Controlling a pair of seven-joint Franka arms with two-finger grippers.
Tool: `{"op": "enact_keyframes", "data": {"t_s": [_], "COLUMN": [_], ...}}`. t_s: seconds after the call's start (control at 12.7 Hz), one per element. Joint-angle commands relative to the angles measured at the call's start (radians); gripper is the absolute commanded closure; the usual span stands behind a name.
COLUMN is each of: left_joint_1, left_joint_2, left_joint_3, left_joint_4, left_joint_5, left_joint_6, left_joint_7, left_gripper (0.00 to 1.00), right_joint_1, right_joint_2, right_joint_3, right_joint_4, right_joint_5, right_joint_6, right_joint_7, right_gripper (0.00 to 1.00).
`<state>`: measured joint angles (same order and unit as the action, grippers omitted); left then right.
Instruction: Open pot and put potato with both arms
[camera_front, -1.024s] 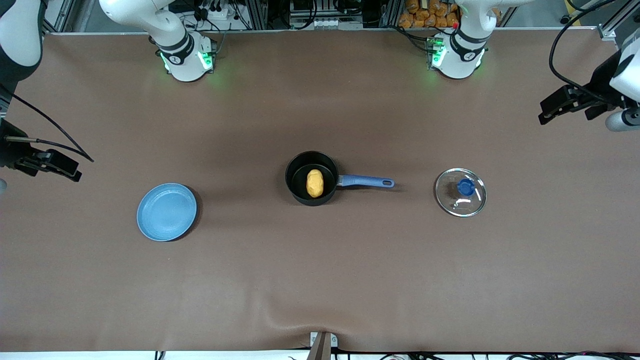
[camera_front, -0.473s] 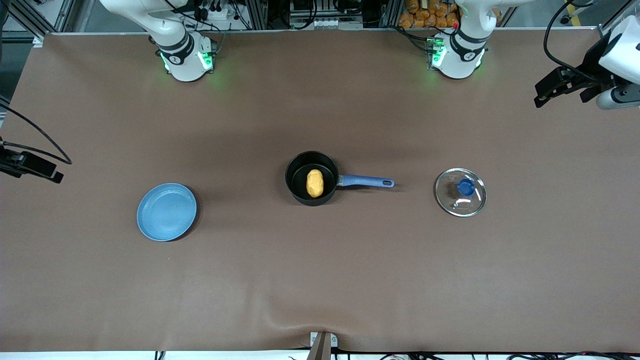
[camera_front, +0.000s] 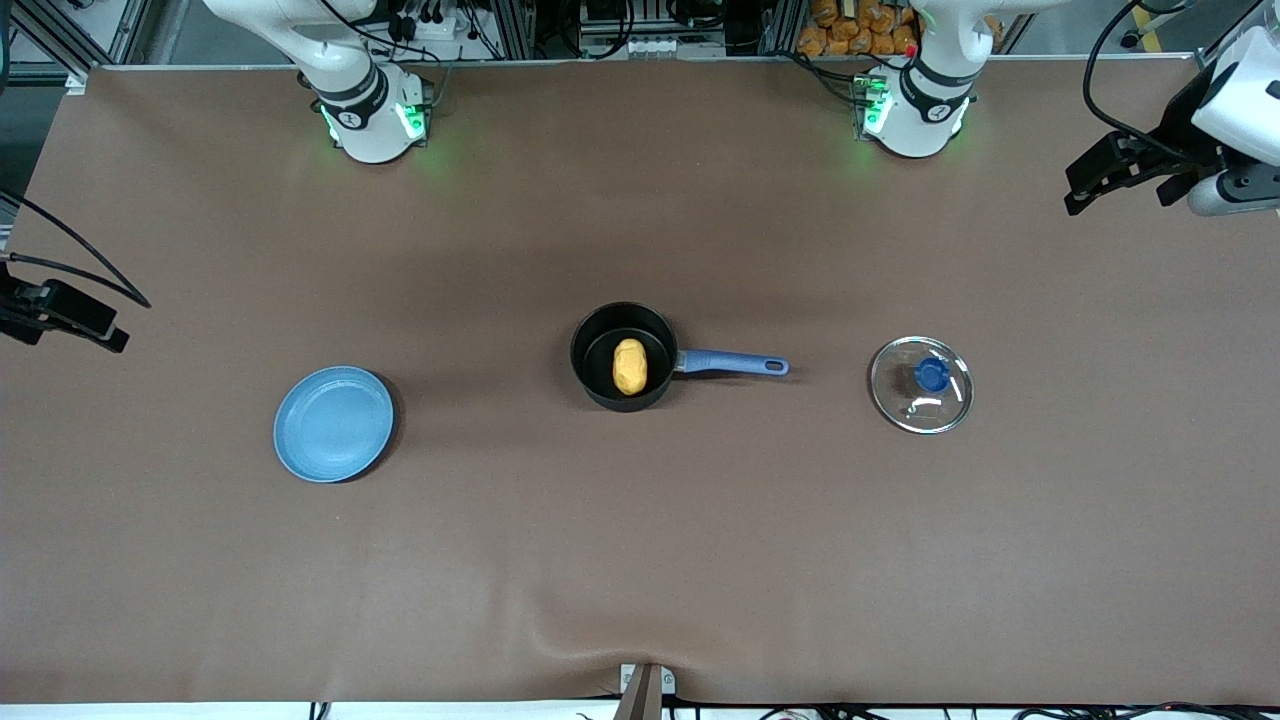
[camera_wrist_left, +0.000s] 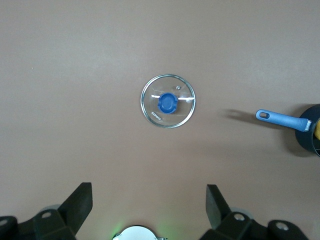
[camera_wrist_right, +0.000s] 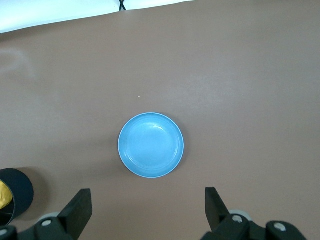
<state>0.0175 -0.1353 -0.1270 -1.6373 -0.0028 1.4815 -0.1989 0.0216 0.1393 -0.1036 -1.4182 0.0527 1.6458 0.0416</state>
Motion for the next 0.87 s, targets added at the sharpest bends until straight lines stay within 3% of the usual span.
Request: {"op": "enact_keyframes", "data": {"t_s": [0.0, 0.79], "left_joint_1": [-0.028, -0.028], "left_joint_2": [-0.010, -0.010], "left_joint_3": [0.042, 0.047], "left_joint_4": [-0.004, 0.008], "left_joint_5": [0.004, -0.005], "left_joint_6": [0.008, 0.000], "left_joint_7": [0.010, 0.010], "left_gripper": [0.00, 0.00], "right_joint_1": [-0.003, 0.001], "right_joint_2": [-0.015, -0.010], "right_joint_3": [0.005, 0.007], "right_joint_4": [-0.013, -0.016], "right_joint_5": [-0.019, -0.031], "right_joint_6": [-0.011, -0.011], "right_joint_7": [0.001, -0.058], "right_gripper": [0.00, 0.00]}}
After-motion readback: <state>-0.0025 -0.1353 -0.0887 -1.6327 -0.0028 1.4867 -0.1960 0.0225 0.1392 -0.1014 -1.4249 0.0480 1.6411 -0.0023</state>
